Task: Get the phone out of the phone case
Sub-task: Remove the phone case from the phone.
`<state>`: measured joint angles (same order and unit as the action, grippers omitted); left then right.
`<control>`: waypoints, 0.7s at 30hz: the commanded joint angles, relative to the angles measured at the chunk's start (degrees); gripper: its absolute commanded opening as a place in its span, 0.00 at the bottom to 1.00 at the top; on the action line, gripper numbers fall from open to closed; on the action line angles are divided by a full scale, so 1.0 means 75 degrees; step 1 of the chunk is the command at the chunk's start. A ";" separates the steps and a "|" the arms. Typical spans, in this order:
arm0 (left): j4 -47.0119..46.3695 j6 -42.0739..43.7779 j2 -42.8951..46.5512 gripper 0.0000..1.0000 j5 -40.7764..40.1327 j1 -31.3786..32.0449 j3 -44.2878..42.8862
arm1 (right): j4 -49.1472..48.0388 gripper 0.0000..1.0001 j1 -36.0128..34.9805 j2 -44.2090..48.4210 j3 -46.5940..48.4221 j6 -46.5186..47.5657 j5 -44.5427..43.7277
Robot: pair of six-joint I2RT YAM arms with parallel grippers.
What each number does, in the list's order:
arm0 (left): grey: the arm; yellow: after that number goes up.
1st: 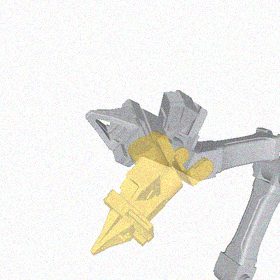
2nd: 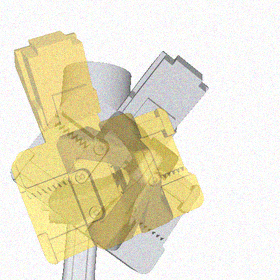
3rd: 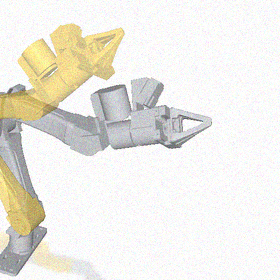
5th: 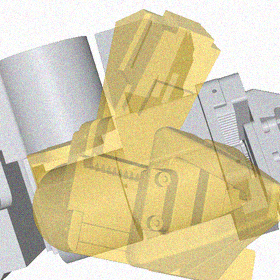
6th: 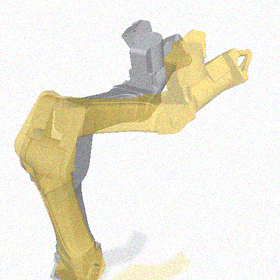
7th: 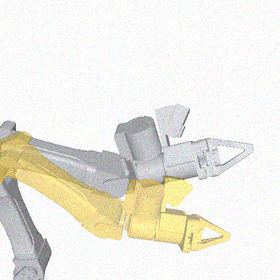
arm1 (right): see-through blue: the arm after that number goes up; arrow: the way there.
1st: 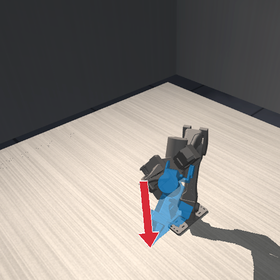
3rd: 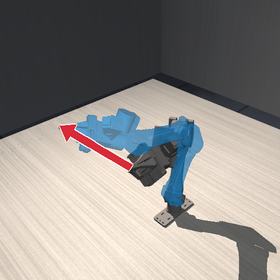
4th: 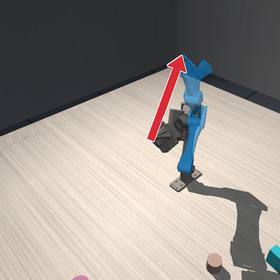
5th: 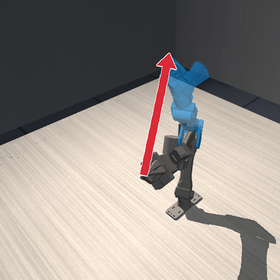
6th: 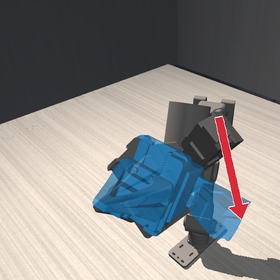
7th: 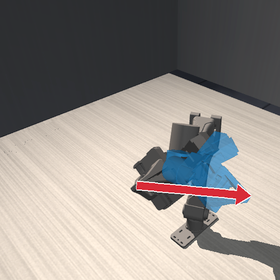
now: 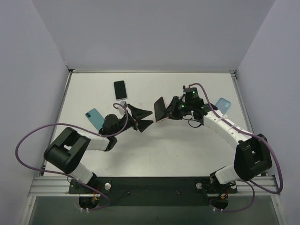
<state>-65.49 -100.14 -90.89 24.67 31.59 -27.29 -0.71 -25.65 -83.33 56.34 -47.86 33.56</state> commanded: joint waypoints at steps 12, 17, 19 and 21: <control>0.2520 0.1820 0.1548 0.84 0.0168 -0.0357 -0.0135 | 0.3610 0.00 -0.1253 -0.0502 0.1195 0.3357 -0.6723; 0.2978 0.1984 0.1677 0.84 0.0145 -0.0474 -0.0077 | 0.3645 0.00 -0.1946 -0.1379 0.1289 0.3556 -0.7205; 0.3014 0.1961 0.1713 0.84 0.0087 -0.0568 0.0040 | 0.3645 0.00 -0.2192 -0.1812 0.1394 0.3592 -0.7112; 0.2735 0.1879 0.1771 0.83 -0.0112 -0.0626 0.0403 | 0.3634 0.00 -0.2322 -0.2107 0.1523 0.3569 -0.6786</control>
<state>-44.21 -87.26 -79.83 25.76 27.99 -26.04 24.51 -41.41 -96.01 64.34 -22.94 -14.72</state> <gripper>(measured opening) 0.838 0.101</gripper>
